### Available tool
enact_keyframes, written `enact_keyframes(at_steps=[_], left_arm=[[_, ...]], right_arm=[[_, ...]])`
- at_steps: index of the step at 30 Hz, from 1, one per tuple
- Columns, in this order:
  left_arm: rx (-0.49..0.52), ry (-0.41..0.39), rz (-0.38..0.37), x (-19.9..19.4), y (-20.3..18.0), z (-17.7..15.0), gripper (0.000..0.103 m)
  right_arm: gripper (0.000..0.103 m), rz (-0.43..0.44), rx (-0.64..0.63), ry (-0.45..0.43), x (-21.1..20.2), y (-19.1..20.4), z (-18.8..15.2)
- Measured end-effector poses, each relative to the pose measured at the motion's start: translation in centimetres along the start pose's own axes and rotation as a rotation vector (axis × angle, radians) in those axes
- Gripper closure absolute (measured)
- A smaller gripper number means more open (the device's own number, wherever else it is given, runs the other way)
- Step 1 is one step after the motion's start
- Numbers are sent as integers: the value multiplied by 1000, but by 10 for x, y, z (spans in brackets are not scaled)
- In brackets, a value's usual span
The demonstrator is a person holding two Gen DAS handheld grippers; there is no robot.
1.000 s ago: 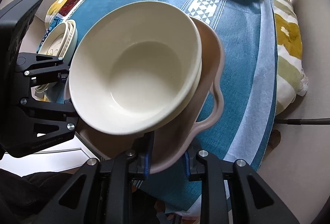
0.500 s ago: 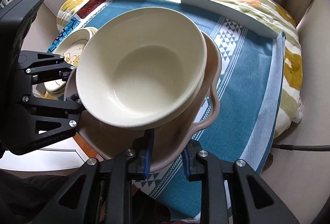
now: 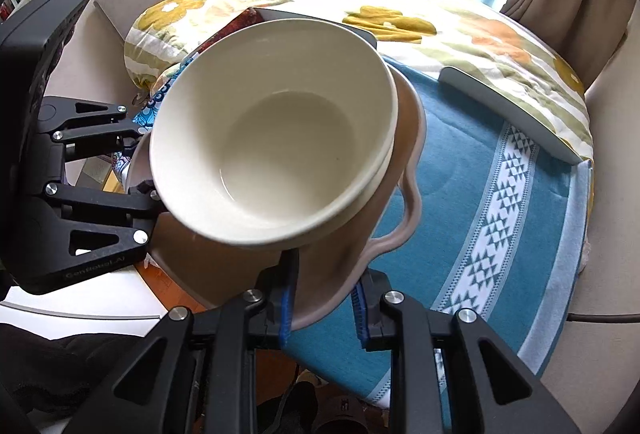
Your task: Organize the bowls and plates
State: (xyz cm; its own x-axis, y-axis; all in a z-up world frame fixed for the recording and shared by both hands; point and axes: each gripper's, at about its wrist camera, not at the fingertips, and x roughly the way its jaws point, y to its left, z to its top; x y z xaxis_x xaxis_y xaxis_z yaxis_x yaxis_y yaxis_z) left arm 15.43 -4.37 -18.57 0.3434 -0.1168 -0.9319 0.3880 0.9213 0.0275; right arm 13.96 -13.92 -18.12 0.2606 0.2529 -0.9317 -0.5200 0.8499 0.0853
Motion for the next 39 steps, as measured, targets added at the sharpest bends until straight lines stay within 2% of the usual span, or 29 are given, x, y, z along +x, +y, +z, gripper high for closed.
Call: enact_keyframes(at_steps=[6, 15, 25, 31, 35, 39], left_arm=[[7, 35, -7, 9, 46, -33, 78], [-6, 56, -61, 31, 64, -58, 78], [-32, 61, -84, 42, 74, -58, 78], [-43, 112, -101, 44, 73, -55, 77], [-89, 156, -125, 47, 77, -51, 77], [-78, 186, -131, 48, 72, -49, 68]], right_arm=[[81, 23, 32, 22, 31, 43, 12], [81, -4, 60, 64, 54, 70, 13], [81, -9, 92, 54, 62, 68, 14], [81, -27, 103, 101, 65, 69, 16], [81, -4, 144, 140, 68, 65, 17], [81, 14, 181, 161, 70, 61, 16]])
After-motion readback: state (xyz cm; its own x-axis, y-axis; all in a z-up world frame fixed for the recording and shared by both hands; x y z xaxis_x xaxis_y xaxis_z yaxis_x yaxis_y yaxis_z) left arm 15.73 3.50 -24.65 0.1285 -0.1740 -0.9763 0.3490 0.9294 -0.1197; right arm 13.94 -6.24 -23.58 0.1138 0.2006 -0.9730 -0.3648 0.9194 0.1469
